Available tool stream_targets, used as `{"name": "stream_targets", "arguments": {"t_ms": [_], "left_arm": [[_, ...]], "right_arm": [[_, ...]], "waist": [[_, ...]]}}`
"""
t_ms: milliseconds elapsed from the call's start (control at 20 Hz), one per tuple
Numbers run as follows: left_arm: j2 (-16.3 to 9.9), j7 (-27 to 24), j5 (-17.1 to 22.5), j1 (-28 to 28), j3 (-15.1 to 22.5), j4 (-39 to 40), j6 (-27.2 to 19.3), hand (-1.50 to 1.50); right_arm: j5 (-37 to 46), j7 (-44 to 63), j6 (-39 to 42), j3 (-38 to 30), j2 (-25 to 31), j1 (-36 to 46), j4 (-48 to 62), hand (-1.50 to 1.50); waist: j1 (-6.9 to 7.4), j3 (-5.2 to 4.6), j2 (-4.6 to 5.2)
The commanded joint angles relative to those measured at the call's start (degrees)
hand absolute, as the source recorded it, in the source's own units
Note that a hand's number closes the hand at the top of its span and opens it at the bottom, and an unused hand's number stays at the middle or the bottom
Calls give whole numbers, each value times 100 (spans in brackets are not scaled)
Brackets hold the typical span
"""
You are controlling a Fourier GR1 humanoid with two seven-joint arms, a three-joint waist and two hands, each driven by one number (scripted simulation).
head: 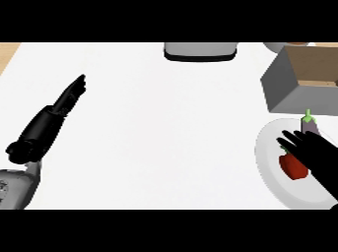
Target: Pick the bell pepper from the plate and place it in the cardboard box
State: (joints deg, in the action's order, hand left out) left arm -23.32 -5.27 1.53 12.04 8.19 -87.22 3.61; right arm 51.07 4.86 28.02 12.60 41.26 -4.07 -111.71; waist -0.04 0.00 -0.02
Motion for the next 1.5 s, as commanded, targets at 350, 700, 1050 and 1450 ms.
{"name": "stream_targets", "arguments": {"t_ms": [350, 700, 1050, 1450], "left_arm": [[265, 177, -284, 44, -430, -127, 335, 0], [485, -10, -490, 231, -597, 288, 508, 0], [682, 266, -750, -72, -564, -298, 571, 0], [767, 95, -678, 69, -928, -4, 866, 0]], "right_arm": [[1129, -364, -343, -5, -533, 72, 871, -150], [1369, -693, -359, 29, -885, 57, 1198, -150], [1911, -841, -567, -122, -1181, 600, 2066, -150], [2067, -1372, -1028, -480, -1323, 551, 2787, -150]], "waist": [[-5, 1, 0], [-26, 0, 1], [11, 1, 0], [0, 1, 1]]}}
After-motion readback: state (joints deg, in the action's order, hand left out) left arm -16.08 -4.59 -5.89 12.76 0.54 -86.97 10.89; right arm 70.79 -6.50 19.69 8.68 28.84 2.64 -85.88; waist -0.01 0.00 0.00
